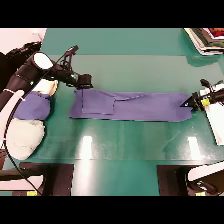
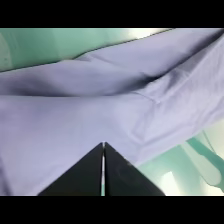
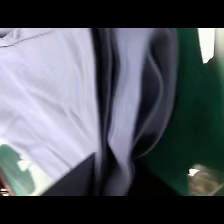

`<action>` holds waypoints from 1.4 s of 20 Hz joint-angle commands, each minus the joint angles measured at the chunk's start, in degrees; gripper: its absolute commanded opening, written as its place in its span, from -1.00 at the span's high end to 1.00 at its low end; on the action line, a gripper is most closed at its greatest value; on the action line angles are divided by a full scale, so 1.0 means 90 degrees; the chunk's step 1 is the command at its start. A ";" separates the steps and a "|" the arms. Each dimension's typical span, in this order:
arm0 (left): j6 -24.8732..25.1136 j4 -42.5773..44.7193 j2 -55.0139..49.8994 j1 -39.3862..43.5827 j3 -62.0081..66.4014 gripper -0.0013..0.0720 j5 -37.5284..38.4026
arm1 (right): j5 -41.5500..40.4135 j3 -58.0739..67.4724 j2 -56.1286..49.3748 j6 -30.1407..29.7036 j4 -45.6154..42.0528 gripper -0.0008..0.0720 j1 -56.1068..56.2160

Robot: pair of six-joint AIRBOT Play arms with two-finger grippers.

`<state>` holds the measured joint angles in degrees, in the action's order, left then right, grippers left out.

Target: Fold the shirts.

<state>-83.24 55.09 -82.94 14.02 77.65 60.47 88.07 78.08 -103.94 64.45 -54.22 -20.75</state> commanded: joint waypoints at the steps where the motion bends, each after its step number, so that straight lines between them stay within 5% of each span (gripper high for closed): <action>1: -0.0124 -0.0010 -0.0204 0.0396 0.0036 0.90 -0.0461 | 0.0126 0.0148 0.0078 -0.0073 0.0129 0.89 0.0260; 13: -0.0255 -0.0338 -0.3230 0.2312 0.2747 0.90 -0.0175 | 0.0282 0.1576 0.2232 0.1472 0.0415 0.93 0.1766; 28: -0.0491 -0.0134 -0.3551 0.2470 0.2895 0.90 -0.0714 | -0.0180 0.3308 0.2232 0.1928 0.0957 0.93 0.4114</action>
<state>-86.85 52.73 -114.87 36.58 103.57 53.76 88.77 107.07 -83.90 81.97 -47.46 13.91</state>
